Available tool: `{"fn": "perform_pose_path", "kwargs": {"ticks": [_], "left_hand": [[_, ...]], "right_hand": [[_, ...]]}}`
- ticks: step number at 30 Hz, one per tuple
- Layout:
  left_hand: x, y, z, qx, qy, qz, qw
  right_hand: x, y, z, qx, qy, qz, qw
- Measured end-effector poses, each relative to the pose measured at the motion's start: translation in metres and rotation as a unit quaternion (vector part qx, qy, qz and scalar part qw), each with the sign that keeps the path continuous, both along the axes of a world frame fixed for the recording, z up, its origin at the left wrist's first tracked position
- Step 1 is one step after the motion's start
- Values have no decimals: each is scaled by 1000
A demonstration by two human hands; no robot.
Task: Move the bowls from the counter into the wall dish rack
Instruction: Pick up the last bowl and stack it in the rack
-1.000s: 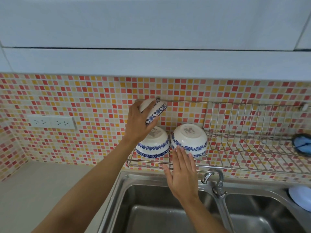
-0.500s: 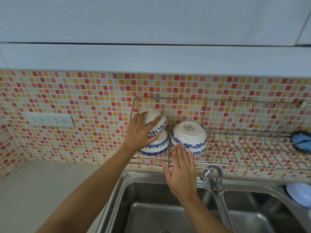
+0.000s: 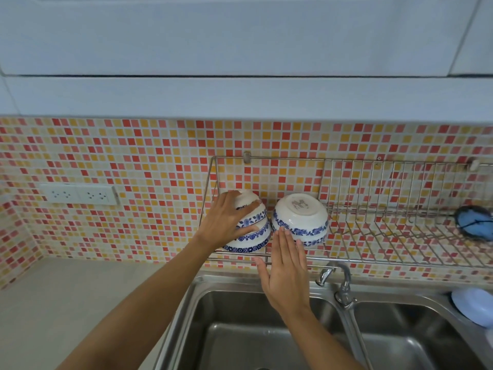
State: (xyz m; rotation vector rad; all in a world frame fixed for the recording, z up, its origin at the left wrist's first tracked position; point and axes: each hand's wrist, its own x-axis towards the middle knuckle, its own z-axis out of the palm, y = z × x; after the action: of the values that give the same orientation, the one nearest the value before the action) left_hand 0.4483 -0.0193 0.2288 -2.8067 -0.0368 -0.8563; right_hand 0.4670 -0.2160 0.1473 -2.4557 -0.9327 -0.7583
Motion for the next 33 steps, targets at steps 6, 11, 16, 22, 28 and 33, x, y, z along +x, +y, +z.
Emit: {"fn": "perform_pose_path", "kwargs": {"ticks": [6, 11, 16, 22, 28, 33], "left_hand": [[-5, -6, 0, -65, 4, -12, 998], [-7, -12, -3, -140, -6, -23, 990], [-7, -19, -5, -183, -3, -10, 983], [-11, -20, -8, -167, 7, -17, 986], [-14, -20, -9, -142, 12, -29, 989], [-18, -29, -15, -156, 25, -31, 987]], "right_hand": [[-1, 1, 0, -4, 4, -4, 1000], [0, 1, -1, -10, 6, -6, 1000], [-1, 1, -1, -9, 7, -6, 1000], [-1, 1, -1, -12, 3, -6, 1000], [0, 1, -2, -9, -4, -6, 1000], [0, 2, -2, 0, -4, -2, 1000]]}}
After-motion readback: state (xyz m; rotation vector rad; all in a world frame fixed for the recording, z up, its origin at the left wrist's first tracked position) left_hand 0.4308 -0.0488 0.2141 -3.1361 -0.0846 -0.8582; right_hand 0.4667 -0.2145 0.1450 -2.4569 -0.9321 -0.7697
